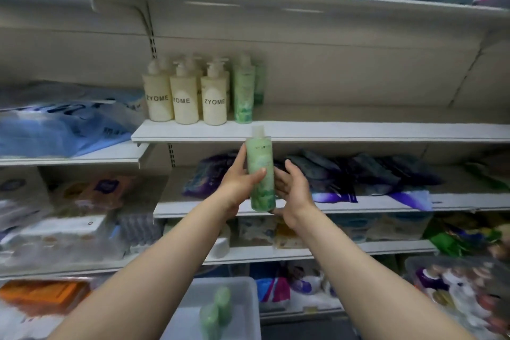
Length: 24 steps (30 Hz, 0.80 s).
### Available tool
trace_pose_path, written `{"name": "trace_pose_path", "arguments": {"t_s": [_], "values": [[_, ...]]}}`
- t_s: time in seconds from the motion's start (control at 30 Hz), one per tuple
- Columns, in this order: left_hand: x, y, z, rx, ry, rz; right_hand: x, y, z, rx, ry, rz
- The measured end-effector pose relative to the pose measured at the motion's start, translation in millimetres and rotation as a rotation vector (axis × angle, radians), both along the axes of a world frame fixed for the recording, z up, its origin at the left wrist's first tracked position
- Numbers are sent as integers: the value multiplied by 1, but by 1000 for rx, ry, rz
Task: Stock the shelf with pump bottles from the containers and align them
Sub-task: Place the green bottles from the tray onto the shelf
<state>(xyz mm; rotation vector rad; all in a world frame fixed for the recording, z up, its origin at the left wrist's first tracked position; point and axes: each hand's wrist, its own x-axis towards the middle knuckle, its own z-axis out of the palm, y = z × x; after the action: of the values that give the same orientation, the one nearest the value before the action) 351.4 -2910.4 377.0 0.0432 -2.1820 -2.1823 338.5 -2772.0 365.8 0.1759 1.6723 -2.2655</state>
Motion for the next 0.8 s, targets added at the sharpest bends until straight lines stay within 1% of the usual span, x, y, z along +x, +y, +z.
{"name": "trace_pose_path", "arguments": {"t_s": [0.07, 0.13, 0.23, 0.33, 0.43, 0.57, 0.6, 0.67, 0.73, 0.8], "values": [[-1, 10, 11, -69, 53, -6, -6, 8, 16, -41, 24, -19], [-5, 18, 23, -176, 107, 46, -12, 14, 29, -76, 66, -12], [-18, 26, 39, -307, 173, 128, -22, 20, 44, -72, 135, 12], [-36, 34, 55, -363, 255, 171, -39, 27, 59, -92, 165, -4], [-58, 44, 73, -371, 334, 225, -62, 35, 77, -96, 225, -18], [-94, 53, 87, -436, 424, 298, -101, 41, 91, -61, 317, -15], [-103, 54, 86, -438, 426, 307, -110, 41, 91, -40, 324, -14], [-124, 56, 79, -427, 369, 343, -132, 43, 88, 1, 318, -4], [-143, 56, 69, -407, 293, 382, -155, 43, 82, 14, 308, 15], [-163, 57, 61, -398, 279, 416, -177, 42, 75, 11, 304, 34]]}}
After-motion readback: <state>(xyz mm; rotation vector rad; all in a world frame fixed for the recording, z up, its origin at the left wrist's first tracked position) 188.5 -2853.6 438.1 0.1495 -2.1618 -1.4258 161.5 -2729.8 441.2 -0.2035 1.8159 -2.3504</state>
